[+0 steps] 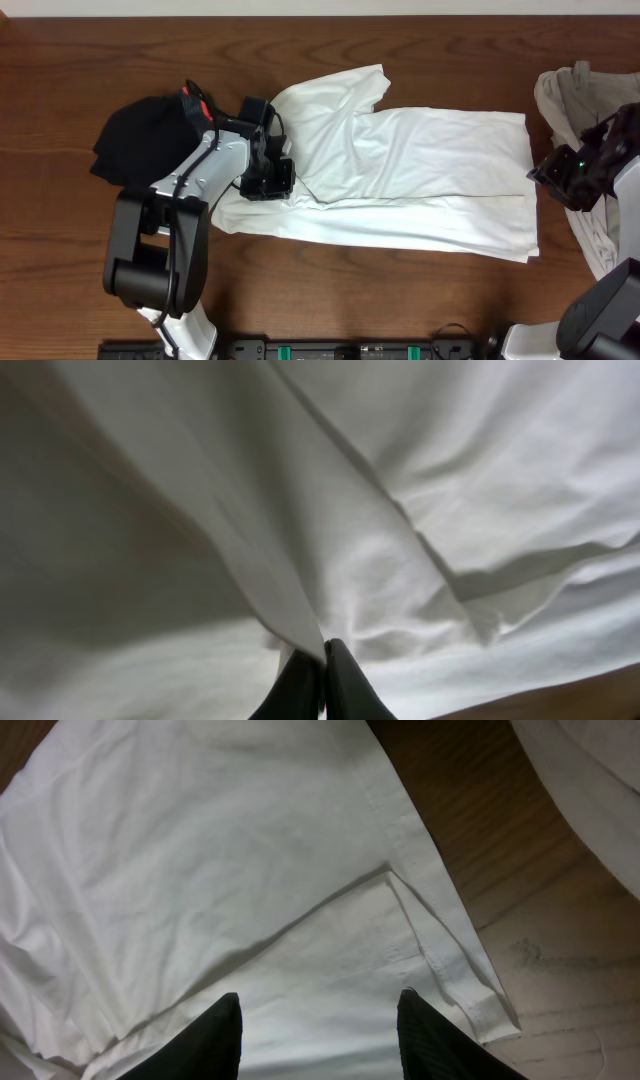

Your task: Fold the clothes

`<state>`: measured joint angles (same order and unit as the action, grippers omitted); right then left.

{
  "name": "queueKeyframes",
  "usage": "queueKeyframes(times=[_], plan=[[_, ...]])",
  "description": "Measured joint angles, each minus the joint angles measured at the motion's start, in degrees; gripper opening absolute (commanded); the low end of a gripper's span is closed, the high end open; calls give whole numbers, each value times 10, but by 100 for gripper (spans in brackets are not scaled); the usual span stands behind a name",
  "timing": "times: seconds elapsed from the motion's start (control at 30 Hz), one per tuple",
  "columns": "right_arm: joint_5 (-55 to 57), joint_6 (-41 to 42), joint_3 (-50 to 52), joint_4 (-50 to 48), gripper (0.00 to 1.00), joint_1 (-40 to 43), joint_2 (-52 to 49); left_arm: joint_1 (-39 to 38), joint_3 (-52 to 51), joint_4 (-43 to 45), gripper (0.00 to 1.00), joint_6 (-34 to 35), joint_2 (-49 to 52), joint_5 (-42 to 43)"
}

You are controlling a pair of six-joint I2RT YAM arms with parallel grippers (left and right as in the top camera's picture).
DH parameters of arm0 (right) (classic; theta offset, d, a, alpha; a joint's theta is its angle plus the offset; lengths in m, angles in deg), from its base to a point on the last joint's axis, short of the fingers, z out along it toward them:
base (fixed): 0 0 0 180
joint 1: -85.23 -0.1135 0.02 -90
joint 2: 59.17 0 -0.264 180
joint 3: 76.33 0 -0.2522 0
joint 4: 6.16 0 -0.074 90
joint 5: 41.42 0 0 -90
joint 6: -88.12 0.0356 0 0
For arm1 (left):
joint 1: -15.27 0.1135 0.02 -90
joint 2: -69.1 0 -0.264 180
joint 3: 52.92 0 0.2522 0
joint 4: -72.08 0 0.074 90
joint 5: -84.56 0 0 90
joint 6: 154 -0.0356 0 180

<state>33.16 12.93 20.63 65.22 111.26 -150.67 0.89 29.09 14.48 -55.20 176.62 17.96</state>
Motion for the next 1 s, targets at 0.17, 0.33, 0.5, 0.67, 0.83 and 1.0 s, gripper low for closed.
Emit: queueKeyframes(times=[0.17, 0.33, 0.5, 0.67, 0.83, 1.0], plan=[[0, 0, 0, -1, 49, 0, 0, -3, 6, 35, 6, 16, -21, 17], [0, 0, 0, -1, 49, 0, 0, -31, 14, 91, 7, 35, -29, 33], [0, 0, 0, 0, 49, 0, 0, -69, 15, 128, 57, 45, -29, 34], [0, 0, 0, 0, 49, 0, 0, -81, 16, 130, 57, 49, -29, 25], [0, 0, 0, 0, 49, 0, 0, -68, 49, 104, 56, 46, -29, 17], [0, 0, 0, 0, 49, 0, 0, -59, 93, 26, 10, 44, -31, -2]])
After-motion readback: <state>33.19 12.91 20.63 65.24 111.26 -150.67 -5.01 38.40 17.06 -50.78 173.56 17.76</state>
